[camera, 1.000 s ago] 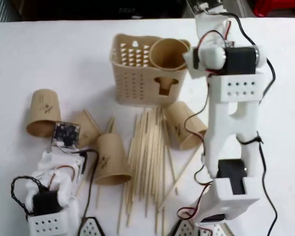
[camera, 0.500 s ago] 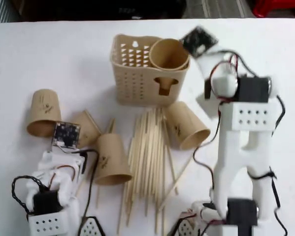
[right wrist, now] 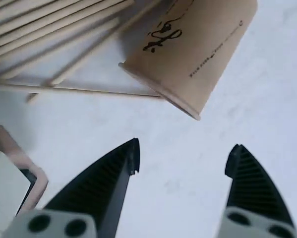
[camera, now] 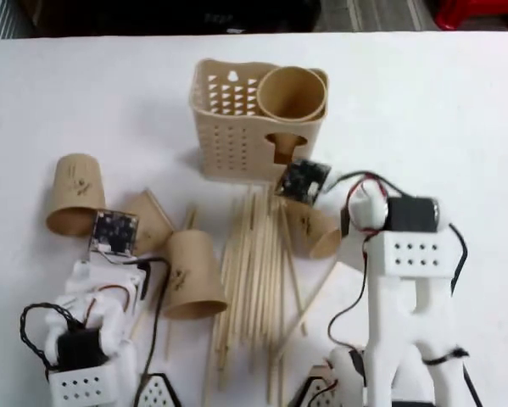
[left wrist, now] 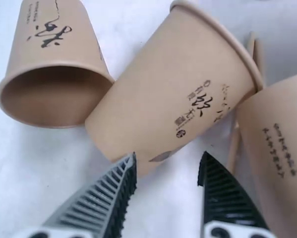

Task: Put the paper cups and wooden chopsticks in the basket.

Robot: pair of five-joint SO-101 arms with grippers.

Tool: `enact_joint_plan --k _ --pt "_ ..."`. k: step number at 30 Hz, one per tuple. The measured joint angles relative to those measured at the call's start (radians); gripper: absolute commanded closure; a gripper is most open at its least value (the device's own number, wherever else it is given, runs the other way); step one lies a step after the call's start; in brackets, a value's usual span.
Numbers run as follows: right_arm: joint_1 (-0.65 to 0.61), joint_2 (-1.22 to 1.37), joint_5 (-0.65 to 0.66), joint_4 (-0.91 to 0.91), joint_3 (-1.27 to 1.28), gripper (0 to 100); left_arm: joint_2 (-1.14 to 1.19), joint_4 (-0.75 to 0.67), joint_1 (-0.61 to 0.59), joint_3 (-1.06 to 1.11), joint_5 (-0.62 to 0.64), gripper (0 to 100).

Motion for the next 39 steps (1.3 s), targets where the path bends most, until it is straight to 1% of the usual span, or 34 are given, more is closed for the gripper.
enact_joint_plan --k 7,12,15,21,25,29,32,35,39 --pt "0.0 -0.02 0.009 -0.315 0.269 72.1 0.0 0.0 0.0 0.0 0.0 79" --pt "0.0 -0.02 0.009 -0.468 0.345 81.5 0.0 0.0 0.0 0.0 0.0 79" --pt "0.0 -0.02 -0.003 -0.499 0.348 79.8 0.0 0.0 0.0 0.0 0.0 79" --pt "-0.005 -0.02 -0.115 -0.537 0.353 78.9 0.0 0.0 0.0 0.0 0.0 79" --pt "-0.049 -0.02 -0.135 -0.537 0.353 78.9 0.0 0.0 0.0 0.0 0.0 79" --pt "-0.091 -0.02 -0.192 -0.537 0.354 79.0 0.0 0.0 0.0 0.0 0.0 79" --pt "-0.127 -0.02 -0.209 -0.562 0.354 79.0 0.0 0.0 0.0 0.0 0.0 79" --pt "-0.138 -0.02 -0.213 -0.592 0.359 79.1 0.0 0.0 0.0 0.0 0.0 79" --pt "-0.141 -0.02 -0.213 -0.635 0.367 84.7 0.0 0.0 0.0 0.0 0.0 79"
